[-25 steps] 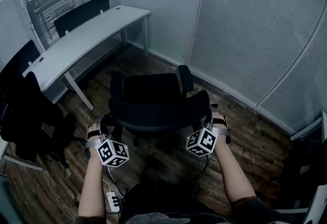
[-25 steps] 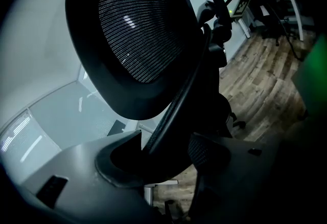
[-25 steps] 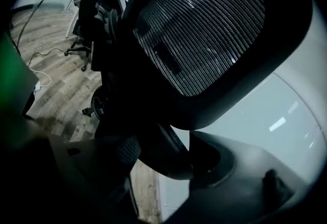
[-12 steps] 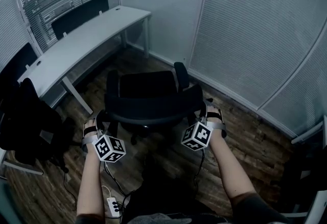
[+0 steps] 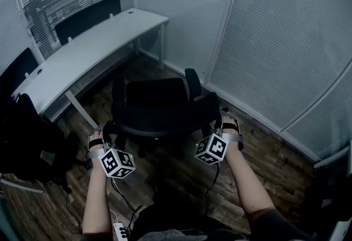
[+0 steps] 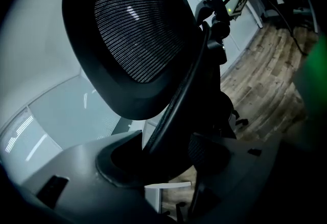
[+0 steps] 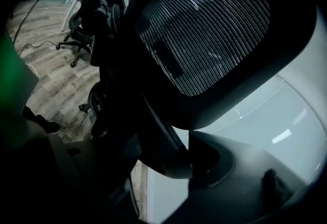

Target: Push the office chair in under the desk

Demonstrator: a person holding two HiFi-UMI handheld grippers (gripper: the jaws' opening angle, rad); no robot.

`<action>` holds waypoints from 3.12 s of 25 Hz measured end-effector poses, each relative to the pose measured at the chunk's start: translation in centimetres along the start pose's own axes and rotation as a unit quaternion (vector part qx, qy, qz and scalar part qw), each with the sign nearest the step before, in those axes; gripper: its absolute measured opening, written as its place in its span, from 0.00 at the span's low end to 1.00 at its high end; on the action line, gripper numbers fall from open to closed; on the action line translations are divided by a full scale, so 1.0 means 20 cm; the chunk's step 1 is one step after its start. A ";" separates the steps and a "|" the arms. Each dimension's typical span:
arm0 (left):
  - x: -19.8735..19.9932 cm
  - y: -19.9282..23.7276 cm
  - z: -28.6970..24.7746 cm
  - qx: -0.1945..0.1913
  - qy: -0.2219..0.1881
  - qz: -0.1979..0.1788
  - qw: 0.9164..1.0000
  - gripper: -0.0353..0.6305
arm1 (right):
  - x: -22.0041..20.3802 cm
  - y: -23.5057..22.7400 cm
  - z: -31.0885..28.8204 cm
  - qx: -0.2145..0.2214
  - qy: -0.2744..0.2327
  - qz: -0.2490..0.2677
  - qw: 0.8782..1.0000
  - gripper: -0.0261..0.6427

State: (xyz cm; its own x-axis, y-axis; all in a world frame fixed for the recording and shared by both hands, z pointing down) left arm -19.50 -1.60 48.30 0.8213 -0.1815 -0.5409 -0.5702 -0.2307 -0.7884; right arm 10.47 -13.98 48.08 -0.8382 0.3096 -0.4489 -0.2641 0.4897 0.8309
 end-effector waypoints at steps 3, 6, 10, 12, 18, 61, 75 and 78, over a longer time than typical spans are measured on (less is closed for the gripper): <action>-0.03 0.06 -0.11 0.006 0.005 0.002 1.000 0.47 | 0.02 -0.05 -0.15 0.004 0.001 0.003 1.000 0.47; -0.05 0.12 -0.22 0.009 0.011 0.004 1.000 0.47 | 0.02 -0.10 -0.30 0.009 -0.001 0.006 1.000 0.47; -0.09 0.19 -0.37 0.003 0.027 0.006 1.000 0.46 | 0.04 -0.15 -0.50 0.021 -0.007 0.006 1.000 0.47; -0.10 0.22 -0.43 0.003 0.030 0.005 1.000 0.46 | 0.04 -0.17 -0.58 0.024 -0.013 0.004 1.000 0.47; -0.16 0.31 -0.61 0.012 0.044 -0.014 0.999 0.45 | 0.08 -0.26 -0.82 0.030 -0.011 0.007 0.999 0.48; 0.08 0.51 -1.57 0.123 0.209 0.036 0.970 0.42 | -0.07 -0.91 -2.30 0.109 -0.186 0.088 0.973 0.48; -0.03 0.67 -1.81 0.135 0.202 0.032 0.969 0.42 | 0.07 -0.98 -2.70 0.112 -0.190 0.128 0.967 0.47; -0.08 0.73 -1.86 0.134 0.196 0.032 0.971 0.42 | 0.12 -0.99 -2.80 0.110 -0.186 0.138 0.967 0.47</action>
State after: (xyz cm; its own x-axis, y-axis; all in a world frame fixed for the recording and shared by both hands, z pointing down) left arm -29.84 -40.24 48.48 0.6840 -0.5491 -0.4803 -0.5517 0.0415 -0.8330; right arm -13.00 -68.48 48.96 -0.6220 0.7044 -0.3419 0.0862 0.4956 0.8643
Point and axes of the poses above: the fingertips, and each gripper's own axes: z backward along the fingers, y to its left, x out of its top, the point moved 5 cm from there along z, backward along the fingers, and after that the axes turned 14 degrees about -y, right-handed, at the moved point
